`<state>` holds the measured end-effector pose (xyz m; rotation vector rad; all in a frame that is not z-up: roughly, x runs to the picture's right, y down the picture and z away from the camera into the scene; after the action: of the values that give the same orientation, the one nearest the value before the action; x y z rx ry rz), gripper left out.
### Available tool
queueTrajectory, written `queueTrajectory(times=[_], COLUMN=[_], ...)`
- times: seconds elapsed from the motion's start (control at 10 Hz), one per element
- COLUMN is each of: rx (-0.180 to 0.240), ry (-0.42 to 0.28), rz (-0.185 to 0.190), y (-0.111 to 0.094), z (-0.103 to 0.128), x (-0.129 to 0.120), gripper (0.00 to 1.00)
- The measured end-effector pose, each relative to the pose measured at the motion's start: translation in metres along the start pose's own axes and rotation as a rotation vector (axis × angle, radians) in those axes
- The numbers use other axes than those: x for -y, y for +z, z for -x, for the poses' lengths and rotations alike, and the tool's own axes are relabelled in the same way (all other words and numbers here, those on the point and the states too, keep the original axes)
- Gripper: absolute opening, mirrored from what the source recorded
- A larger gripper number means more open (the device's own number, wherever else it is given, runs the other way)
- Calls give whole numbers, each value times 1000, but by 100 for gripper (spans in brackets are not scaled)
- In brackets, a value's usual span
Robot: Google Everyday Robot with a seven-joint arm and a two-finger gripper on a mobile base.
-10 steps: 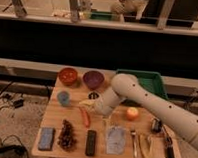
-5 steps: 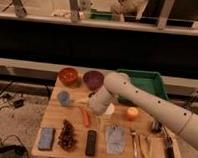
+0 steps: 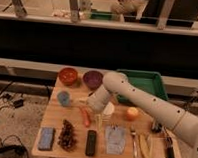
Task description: Place pepper in table surface
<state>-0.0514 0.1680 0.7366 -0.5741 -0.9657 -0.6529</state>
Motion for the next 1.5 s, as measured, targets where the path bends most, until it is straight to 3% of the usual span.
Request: queueTrajectory(times=[0.4, 1.2, 1.5], rx=[97, 99, 116], ry=[-26, -30, -97], rz=[-20, -21, -34], y=[6, 6, 32], z=[4, 4, 7], x=[0, 0, 13], gripper=[100, 100, 100])
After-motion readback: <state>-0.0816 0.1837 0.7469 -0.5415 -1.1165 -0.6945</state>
